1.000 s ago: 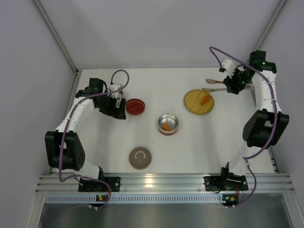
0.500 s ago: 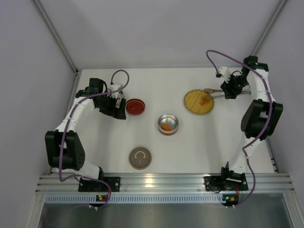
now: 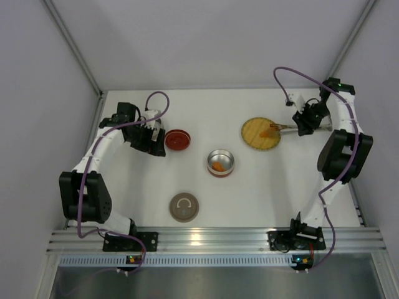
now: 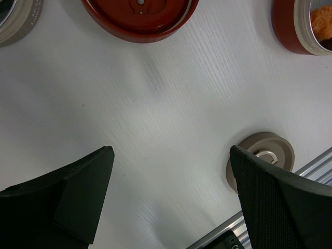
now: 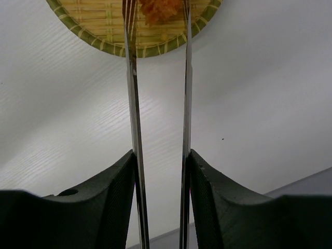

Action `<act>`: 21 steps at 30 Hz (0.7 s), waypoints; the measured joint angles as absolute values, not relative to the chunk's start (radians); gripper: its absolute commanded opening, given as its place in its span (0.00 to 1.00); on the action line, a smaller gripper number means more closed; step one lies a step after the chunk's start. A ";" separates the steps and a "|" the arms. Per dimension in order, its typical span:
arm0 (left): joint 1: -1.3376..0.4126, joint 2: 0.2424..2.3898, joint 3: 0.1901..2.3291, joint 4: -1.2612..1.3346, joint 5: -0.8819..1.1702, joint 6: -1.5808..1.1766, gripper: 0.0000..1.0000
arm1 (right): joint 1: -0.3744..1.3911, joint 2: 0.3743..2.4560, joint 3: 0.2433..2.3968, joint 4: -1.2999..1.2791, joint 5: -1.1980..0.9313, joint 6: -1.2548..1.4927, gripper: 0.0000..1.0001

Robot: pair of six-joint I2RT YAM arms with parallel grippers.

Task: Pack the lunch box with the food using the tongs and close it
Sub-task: Pick up the fake food from the plate.

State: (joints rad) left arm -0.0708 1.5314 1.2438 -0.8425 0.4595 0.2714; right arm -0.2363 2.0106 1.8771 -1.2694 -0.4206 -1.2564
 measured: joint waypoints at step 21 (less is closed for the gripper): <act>-0.071 1.532 1.244 -0.842 0.474 0.260 0.98 | -0.206 1.921 1.760 -1.270 -0.404 -1.227 0.46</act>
